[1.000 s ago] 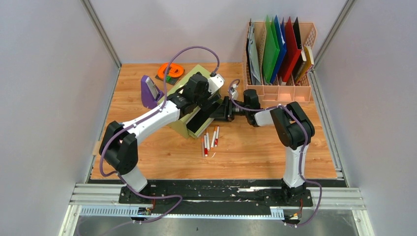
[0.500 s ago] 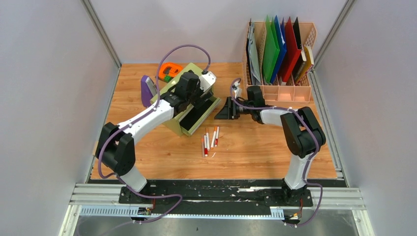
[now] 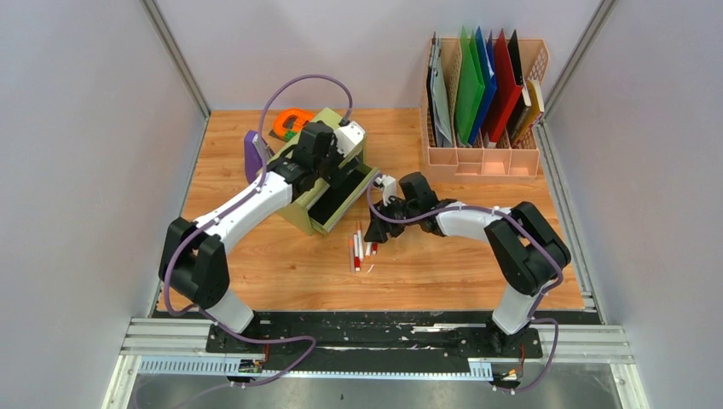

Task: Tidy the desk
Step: Open the drawer in the storage box, then pick up the stationery from the center of the board.

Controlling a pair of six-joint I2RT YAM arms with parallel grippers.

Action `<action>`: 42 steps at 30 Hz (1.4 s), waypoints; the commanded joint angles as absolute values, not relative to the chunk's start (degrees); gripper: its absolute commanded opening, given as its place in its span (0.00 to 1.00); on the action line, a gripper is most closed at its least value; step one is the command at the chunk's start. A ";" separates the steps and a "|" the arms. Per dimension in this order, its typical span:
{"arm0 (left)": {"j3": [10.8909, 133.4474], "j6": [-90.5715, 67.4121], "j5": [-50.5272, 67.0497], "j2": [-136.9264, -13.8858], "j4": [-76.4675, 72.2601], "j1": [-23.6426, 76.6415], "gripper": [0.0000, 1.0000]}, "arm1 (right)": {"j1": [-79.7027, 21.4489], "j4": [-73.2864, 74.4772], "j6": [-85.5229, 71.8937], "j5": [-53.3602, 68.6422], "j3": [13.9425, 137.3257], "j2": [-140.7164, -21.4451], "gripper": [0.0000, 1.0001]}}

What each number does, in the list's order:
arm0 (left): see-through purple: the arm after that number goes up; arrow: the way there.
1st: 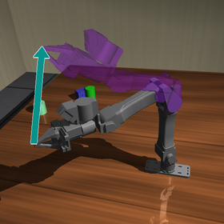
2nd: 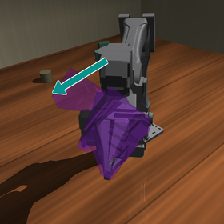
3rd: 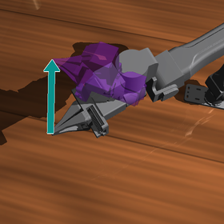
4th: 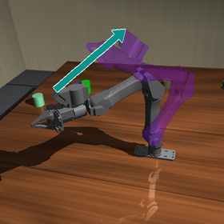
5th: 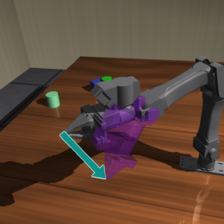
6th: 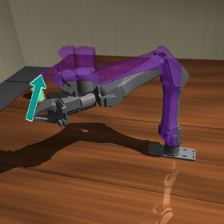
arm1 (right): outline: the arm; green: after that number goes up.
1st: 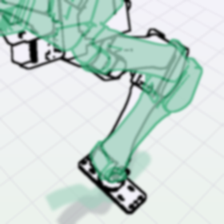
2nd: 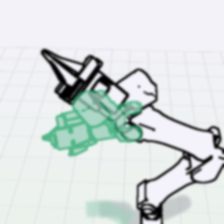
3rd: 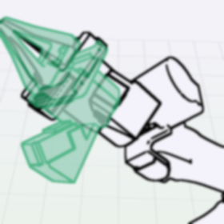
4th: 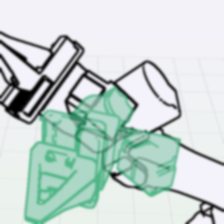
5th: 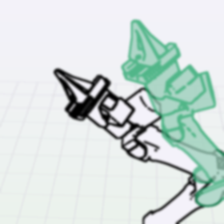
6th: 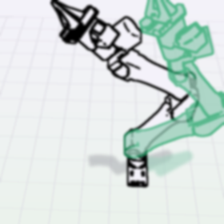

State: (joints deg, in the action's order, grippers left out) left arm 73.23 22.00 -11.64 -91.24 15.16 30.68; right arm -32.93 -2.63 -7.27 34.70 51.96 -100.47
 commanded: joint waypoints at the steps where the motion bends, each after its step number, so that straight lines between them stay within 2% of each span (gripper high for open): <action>1: 74.26 19.05 -10.58 -86.82 23.30 28.39 1.00 | -34.63 -0.94 -2.34 25.84 52.32 -97.98 0.55; 17: 74.57 19.10 -7.78 -79.28 25.93 28.39 1.00 | -40.73 3.90 2.68 13.31 53.47 -100.46 0.51; 28: 73.35 18.64 -6.64 -76.28 27.01 28.40 1.00 | -40.69 8.78 7.38 6.82 53.91 -100.27 0.39; 42: 73.39 18.63 -6.45 -75.53 27.39 28.39 1.00 | -39.90 16.14 9.89 2.90 55.58 -98.50 0.43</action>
State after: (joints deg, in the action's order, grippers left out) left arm 73.10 19.57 -7.07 -78.11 27.97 28.51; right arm -40.71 8.45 7.35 6.81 54.17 -98.87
